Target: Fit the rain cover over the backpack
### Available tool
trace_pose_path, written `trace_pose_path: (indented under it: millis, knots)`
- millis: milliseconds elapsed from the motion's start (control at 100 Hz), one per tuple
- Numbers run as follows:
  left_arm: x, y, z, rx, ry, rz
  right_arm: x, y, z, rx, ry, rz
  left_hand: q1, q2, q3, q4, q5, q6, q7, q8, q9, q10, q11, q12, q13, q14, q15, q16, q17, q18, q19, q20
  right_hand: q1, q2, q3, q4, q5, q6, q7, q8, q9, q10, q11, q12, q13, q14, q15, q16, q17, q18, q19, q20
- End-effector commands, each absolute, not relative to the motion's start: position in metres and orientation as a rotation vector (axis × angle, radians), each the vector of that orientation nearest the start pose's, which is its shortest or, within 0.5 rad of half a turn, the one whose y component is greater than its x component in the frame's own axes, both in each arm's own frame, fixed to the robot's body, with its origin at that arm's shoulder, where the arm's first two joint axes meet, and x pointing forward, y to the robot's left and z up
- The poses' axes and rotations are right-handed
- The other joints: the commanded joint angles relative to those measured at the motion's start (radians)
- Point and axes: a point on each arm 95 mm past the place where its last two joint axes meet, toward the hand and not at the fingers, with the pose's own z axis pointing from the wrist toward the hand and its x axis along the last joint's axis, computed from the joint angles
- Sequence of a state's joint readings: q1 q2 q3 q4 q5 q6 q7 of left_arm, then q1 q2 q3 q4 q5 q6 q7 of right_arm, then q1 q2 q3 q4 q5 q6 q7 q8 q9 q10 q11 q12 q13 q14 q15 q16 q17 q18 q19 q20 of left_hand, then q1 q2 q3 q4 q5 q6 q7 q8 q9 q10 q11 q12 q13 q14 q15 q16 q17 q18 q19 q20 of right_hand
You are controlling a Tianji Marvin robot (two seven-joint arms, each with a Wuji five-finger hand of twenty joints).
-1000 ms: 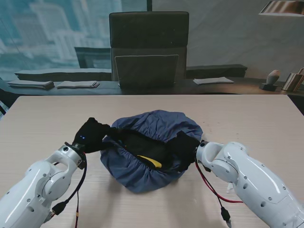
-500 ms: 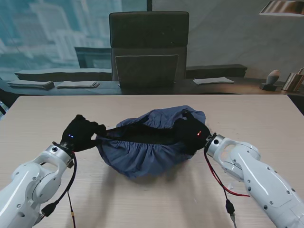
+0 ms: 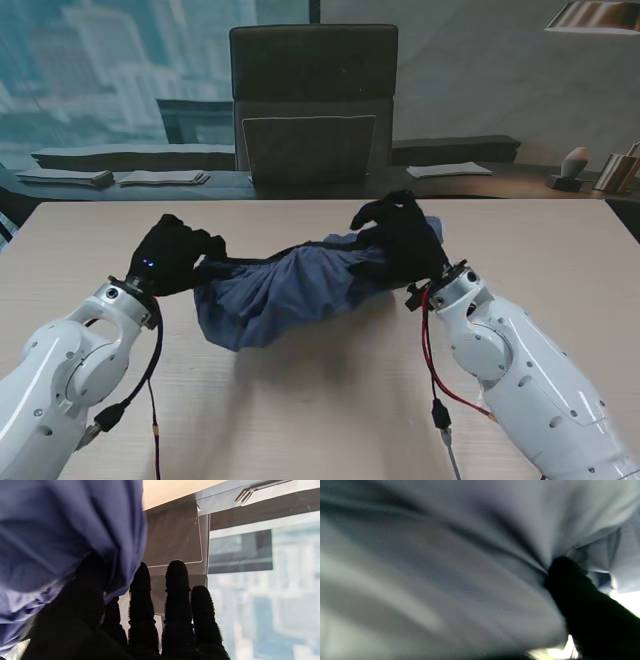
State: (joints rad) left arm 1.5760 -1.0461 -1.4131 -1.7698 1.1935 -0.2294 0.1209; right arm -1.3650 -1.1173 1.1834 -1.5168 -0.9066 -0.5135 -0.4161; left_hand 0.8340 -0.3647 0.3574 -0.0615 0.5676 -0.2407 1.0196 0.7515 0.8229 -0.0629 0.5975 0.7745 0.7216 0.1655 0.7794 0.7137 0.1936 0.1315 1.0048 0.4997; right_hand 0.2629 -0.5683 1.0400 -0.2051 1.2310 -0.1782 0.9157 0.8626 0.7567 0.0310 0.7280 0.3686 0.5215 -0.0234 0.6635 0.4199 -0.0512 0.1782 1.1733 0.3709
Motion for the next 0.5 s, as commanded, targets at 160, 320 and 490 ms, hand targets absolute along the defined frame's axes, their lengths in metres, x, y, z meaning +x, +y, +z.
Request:
trace_pose_path:
  millis: [160, 320, 490]
  knots:
    - [0.412, 0.036, -0.215, -0.72, 1.427, -1.524, 0.433, 0.025, -0.233, 0.487, 1.539, 1.946, 0.038, -0.005, 0.054, -0.031, 0.023, 0.008, 0.044, -0.026, 0.015, 0.013, -0.015, -0.02, 0.021, 0.011, -0.023, -0.029, 0.001, -0.031, -0.029, -0.015, -0.06, -0.149, 0.014, -0.062, -0.017, -0.09, -0.011, -0.036, -0.013, 0.01, -0.055, -0.015, -0.008, -0.005, -0.076, -0.037, -0.003, 0.023, -0.06, -0.01]
    - [0.414, 0.039, -0.223, -0.742, 1.462, -1.495, 0.43, 0.015, -0.241, 0.548, 1.783, 1.776, 0.035, -0.008, 0.058, -0.033, 0.022, 0.003, 0.046, -0.035, 0.015, 0.009, -0.019, -0.025, 0.02, 0.007, -0.027, -0.034, 0.002, -0.032, -0.03, -0.016, -0.141, -0.154, -0.015, 0.004, -0.467, -0.104, -0.26, -0.034, -0.253, -0.006, -0.095, -0.026, -0.116, -0.017, -0.162, -0.077, -0.043, 0.024, -0.153, -0.004]
    - [0.418, 0.05, -0.232, -0.781, 1.475, -1.444, 0.426, 0.007, -0.246, 0.657, 1.941, 1.665, 0.038, -0.01, 0.063, -0.034, 0.021, 0.004, 0.05, -0.039, 0.014, 0.01, -0.021, -0.026, 0.018, 0.009, -0.03, -0.037, 0.005, -0.034, -0.033, -0.018, -0.086, -0.122, -0.094, 0.016, -0.836, -0.115, -0.479, -0.276, -0.434, -0.028, -0.131, -0.053, -0.187, -0.029, -0.251, -0.104, -0.052, 0.016, -0.28, 0.025]
